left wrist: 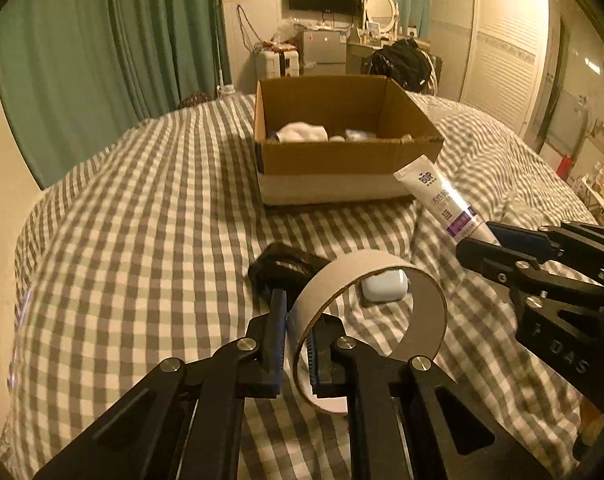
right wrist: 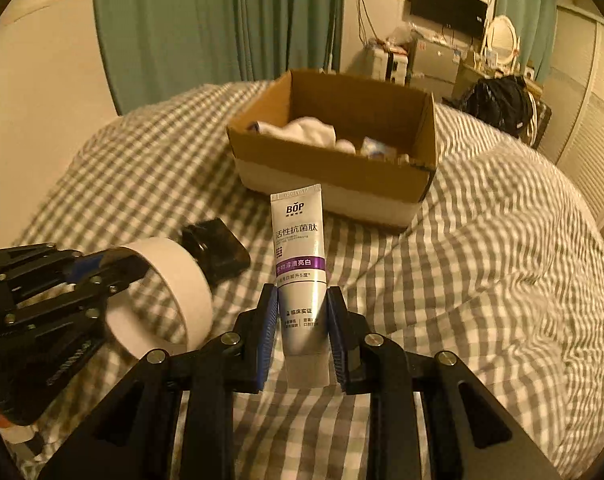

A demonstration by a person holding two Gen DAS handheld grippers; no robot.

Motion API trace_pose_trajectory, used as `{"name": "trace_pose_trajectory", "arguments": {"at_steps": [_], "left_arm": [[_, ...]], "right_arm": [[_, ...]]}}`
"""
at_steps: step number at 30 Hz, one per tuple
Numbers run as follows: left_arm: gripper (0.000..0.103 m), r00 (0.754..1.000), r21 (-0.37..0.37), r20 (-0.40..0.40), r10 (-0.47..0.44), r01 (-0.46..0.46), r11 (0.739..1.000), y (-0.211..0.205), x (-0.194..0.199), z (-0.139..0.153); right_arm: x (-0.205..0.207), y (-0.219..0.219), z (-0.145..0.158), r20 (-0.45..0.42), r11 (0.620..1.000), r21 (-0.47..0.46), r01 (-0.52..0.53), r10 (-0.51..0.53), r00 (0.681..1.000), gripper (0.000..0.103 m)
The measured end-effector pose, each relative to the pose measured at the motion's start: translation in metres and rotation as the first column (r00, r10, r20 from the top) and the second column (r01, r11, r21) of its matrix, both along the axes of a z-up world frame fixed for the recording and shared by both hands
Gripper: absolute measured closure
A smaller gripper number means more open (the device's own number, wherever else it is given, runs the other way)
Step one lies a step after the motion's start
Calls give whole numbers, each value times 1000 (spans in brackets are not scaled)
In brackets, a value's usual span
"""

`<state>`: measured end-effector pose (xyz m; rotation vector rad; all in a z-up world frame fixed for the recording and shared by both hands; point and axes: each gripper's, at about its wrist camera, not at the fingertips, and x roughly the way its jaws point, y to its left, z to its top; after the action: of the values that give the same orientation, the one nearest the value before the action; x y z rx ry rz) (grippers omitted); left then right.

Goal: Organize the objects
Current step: 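Carry tape roll and toothpaste tube into the box and release them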

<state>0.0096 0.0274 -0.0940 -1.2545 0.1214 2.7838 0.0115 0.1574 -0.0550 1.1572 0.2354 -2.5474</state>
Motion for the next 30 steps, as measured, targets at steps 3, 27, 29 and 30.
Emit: {"name": "trace_pose_trajectory", "arguments": {"at_steps": [3,27,29,30], "left_arm": [[94,1000,16,-14,5,-5,1000,-2,-2,12],[94,982,13,-186,-39,42,999,16,-137,111],[94,979,9,-197,-46,48,999,19,-154,114],[94,979,7,-201,-47,50,999,20,-162,116]], "right_arm": [[6,-1,15,-31,1000,-13,-12,12,999,79],[-64,1,106,-199,997,-79,-17,1,980,79],[-79,0,111,-213,996,-85,-16,-3,977,79],[-87,0,112,-215,996,-87,-15,-4,976,79]]}}
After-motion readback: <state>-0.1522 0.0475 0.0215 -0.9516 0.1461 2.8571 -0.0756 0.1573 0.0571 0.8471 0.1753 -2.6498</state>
